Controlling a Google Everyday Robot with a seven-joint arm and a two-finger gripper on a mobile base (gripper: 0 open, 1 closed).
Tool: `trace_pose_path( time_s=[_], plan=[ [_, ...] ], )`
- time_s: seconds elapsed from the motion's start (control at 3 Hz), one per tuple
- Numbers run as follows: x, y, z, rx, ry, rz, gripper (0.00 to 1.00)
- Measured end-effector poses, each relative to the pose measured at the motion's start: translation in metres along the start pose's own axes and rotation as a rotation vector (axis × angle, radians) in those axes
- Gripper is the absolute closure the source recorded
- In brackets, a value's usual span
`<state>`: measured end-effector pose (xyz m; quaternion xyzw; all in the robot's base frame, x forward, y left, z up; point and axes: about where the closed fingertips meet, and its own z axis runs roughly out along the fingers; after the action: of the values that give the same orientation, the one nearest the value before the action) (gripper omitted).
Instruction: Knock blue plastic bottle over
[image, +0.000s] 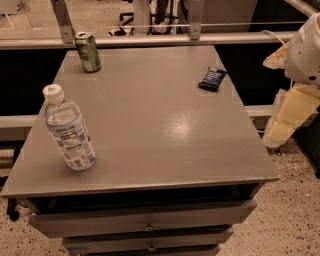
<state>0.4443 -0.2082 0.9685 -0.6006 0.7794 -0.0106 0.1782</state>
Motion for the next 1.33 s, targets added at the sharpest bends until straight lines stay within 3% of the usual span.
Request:
trace_pose_path(
  time_s=[0.33,0.67,1.0,1.33],
  plan=[
    [-0.038,0.008,0.049,-0.088,-0.153,-0.021,0.00],
    [-0.109,0.030,0.099,-0.223,-0.357,-0.069,0.00],
    [-0.187,0.058,0.128,-0.354,-0.568,-0.120,0.00],
    [-0.254,0.086,0.137,-0.465,-0.760,-0.172,0.00]
  ],
)
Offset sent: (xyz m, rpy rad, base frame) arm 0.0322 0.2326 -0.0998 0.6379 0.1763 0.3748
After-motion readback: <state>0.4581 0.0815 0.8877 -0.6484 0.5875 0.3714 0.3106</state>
